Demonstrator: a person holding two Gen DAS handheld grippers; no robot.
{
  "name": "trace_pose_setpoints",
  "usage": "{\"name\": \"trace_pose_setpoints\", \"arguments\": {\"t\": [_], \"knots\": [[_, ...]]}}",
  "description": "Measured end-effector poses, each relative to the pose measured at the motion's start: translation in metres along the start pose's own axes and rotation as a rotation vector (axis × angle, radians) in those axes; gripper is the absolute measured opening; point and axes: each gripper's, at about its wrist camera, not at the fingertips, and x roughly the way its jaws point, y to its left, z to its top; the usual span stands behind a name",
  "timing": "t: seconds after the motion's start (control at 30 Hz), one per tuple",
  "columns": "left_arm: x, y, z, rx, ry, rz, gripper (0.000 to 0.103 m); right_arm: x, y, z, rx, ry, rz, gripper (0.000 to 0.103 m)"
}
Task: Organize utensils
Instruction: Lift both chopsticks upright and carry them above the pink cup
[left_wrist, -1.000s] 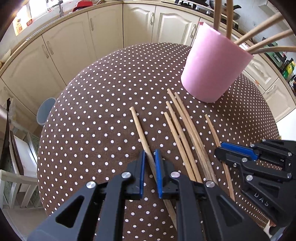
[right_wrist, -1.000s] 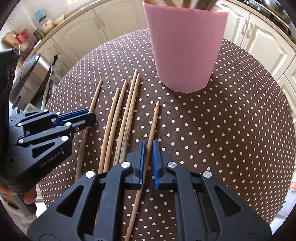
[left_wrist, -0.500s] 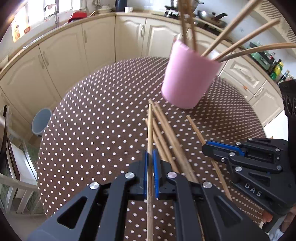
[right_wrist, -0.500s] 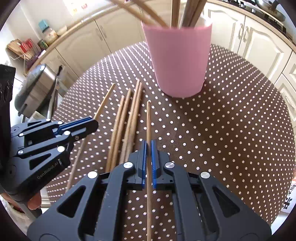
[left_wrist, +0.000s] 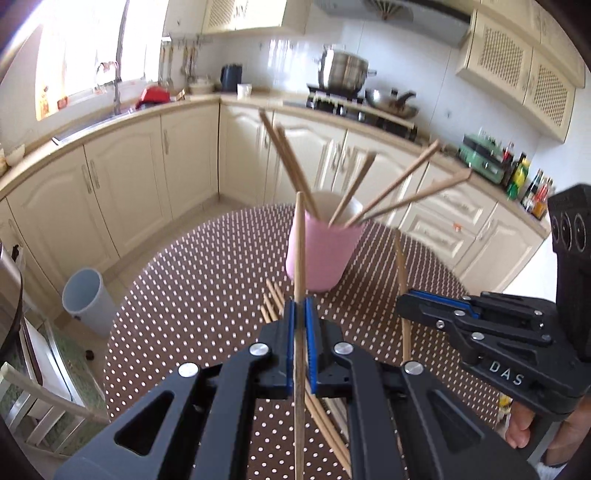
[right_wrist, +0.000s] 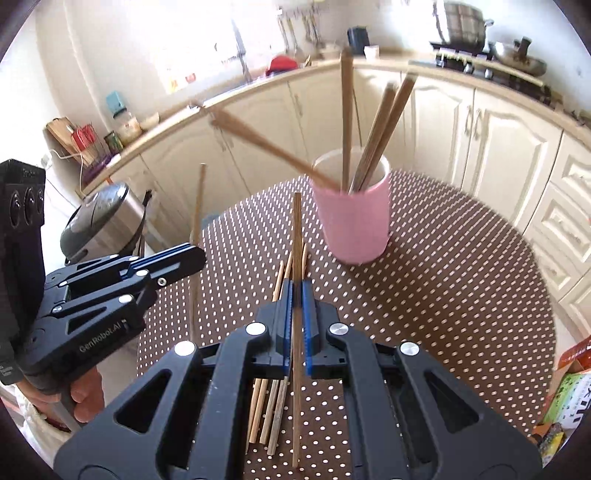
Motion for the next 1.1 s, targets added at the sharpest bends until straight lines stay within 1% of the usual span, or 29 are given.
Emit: {"name": "trace_pose_setpoints", "arguments": {"t": [0.23,0.37,0.57,0.77,0.9,1.03,1.1], "knots": [[-0.034,0.007,0.012,-0.061,-0.143,-0.013,0.006,-0.037,0.000,0.005,0.014,-0.143,-0.021,0.005],[-0.049,0.007,0.020,-0.079,-0.215,-0.014,0.006,-0.050,-0.006,0.009,0.029,-0.193,-0.040,0.005],[-0.064,0.008,0.039,-0.098,-0.297,-0.016,0.006,-0.061,-0.018,0.015,0.047,-0.235,-0.057,0.005],[-0.065,0.009,0.059,-0.119,-0.349,-0.012,0.006,-0.067,-0.028,0.024,0.052,-0.261,-0.072,0.005],[-0.066,0.007,0.071,-0.132,-0.398,-0.011,0.006,-0.071,-0.034,0.031,0.061,-0.289,-0.081,0.005],[-0.069,0.004,0.087,-0.141,-0.465,-0.012,0.006,-0.074,-0.040,0.039,0.064,-0.311,-0.090,0.005],[-0.069,0.001,0.095,-0.145,-0.499,-0.023,0.006,-0.075,-0.042,0.045,0.063,-0.325,-0.101,0.005]]}}
